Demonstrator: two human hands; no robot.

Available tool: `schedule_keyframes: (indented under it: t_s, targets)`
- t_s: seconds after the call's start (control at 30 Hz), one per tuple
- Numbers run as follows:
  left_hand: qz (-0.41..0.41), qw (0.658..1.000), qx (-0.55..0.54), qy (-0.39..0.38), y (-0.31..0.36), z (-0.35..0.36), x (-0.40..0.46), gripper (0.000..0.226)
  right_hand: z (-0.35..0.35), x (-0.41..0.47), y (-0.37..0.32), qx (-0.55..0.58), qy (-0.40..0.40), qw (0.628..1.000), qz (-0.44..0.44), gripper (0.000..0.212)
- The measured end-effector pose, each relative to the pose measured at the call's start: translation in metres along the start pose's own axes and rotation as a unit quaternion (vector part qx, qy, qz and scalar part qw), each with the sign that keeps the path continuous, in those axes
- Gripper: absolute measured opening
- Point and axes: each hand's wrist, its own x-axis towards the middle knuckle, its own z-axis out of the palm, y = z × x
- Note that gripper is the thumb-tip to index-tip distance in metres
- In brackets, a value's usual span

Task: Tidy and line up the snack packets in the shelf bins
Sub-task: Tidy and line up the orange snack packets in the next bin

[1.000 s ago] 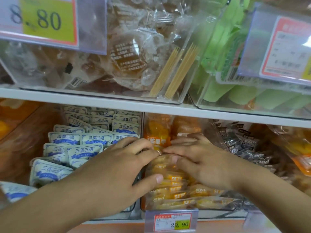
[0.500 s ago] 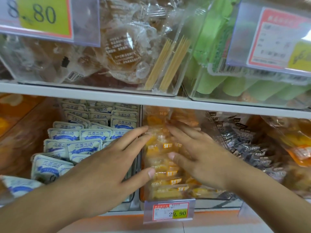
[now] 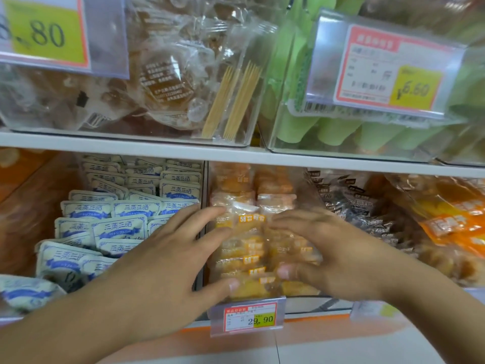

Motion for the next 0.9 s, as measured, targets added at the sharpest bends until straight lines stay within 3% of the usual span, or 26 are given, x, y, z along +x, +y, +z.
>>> schedule_keyframes:
  t_s: [0.17,0.33,0.6,0.9]
  targets:
    - [-0.005,1.0,-0.002,0.011,-0.004,0.006,0.003,0.073,0.002,0.002,-0.009,-0.032,0.016,0.999,0.032,0.067]
    - [-0.005,0.999,-0.039,0.01,0.0,0.001,0.003,0.065,-0.002,0.02,-0.008,0.028,0.087,0.995,0.048,0.033]
    - [-0.01,0.999,0.026,0.027,0.001,-0.002,0.014,0.093,0.014,0.073,-0.002,0.077,0.107,0.989,0.073,0.036]
    - [0.007,1.0,-0.01,0.023,-0.013,0.002,0.017,0.09,0.02,0.076,0.003,0.189,0.189,0.959,0.097,0.016]
